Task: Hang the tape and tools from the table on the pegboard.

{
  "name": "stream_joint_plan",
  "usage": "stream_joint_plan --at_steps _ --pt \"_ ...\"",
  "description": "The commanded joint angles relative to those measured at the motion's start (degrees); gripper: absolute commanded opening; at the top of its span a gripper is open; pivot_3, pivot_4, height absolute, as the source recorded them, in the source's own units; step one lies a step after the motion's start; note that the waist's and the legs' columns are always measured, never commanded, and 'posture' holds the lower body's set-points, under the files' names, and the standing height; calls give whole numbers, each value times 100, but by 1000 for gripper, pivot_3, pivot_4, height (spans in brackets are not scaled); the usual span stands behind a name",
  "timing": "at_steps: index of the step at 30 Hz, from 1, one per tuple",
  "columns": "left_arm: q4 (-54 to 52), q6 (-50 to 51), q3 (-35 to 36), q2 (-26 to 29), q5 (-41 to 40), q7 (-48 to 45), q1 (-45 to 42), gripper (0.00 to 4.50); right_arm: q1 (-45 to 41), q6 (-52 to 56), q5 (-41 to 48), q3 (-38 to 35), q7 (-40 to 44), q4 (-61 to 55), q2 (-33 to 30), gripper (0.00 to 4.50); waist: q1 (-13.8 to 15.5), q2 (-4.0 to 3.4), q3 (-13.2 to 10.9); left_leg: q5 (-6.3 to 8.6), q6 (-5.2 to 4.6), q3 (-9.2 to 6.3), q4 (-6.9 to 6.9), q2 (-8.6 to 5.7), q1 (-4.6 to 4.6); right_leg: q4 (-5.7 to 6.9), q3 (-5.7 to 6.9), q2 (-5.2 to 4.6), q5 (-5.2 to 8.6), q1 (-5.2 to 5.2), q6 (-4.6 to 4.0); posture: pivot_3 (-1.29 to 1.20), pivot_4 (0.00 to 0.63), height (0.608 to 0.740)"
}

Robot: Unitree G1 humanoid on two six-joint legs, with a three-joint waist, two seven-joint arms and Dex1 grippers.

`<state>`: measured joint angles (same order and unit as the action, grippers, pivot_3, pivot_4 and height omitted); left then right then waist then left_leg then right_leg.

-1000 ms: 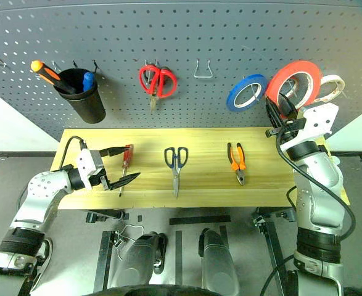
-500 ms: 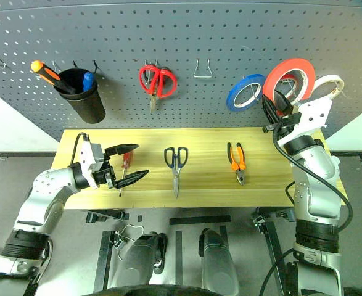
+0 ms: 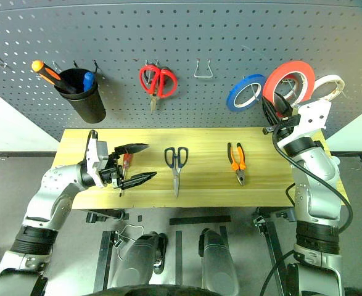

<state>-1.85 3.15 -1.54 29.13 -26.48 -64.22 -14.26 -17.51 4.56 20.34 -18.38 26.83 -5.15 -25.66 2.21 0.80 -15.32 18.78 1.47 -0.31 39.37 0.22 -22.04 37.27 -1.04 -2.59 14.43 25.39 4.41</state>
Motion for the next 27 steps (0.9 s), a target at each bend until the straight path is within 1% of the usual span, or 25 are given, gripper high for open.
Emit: stream_joint_plan --at_steps 1,5,11,17,21,27 --pt "-29 -63 -14 -16 -8 -90 -11 4500 -17 -192 -54 -49 -30 -73 -65 705 -7 0 0 0 0 0 0 0 0 0 0 -1 0 0 0 129 222 740" --pt "-46 -41 4 10 6 -132 56 4500 -68 -286 -182 -107 -96 59 -112 705 -1 0 0 -1 0 0 1 1 1 2 0 0 0 0 0 130 222 740" --pt "22 -68 61 51 35 -180 66 4500 61 -318 -164 -266 -224 -85 -172 705 2 0 1 -1 0 0 3 -1 0 2 0 0 0 0 0 128 210 740" --pt "75 -101 55 36 83 -206 34 4500 -96 -469 -237 -210 -223 276 -194 705 -2 0 5 -1 0 1 9 -1 0 8 0 0 0 0 0 127 202 740" --pt "99 -116 76 52 92 -226 -18 4500 -415 -720 -285 -73 -101 906 -135 705 -5 0 5 0 -1 1 25 -1 -1 20 0 1 0 -1 0 133 204 740" --pt "-105 -24 227 87 -35 -121 -73 4500 -1088 -1299 -409 57 127 2380 -137 705 -2 0 5 1 -3 1 55 -1 -2 43 0 1 0 -4 0 156 212 740"
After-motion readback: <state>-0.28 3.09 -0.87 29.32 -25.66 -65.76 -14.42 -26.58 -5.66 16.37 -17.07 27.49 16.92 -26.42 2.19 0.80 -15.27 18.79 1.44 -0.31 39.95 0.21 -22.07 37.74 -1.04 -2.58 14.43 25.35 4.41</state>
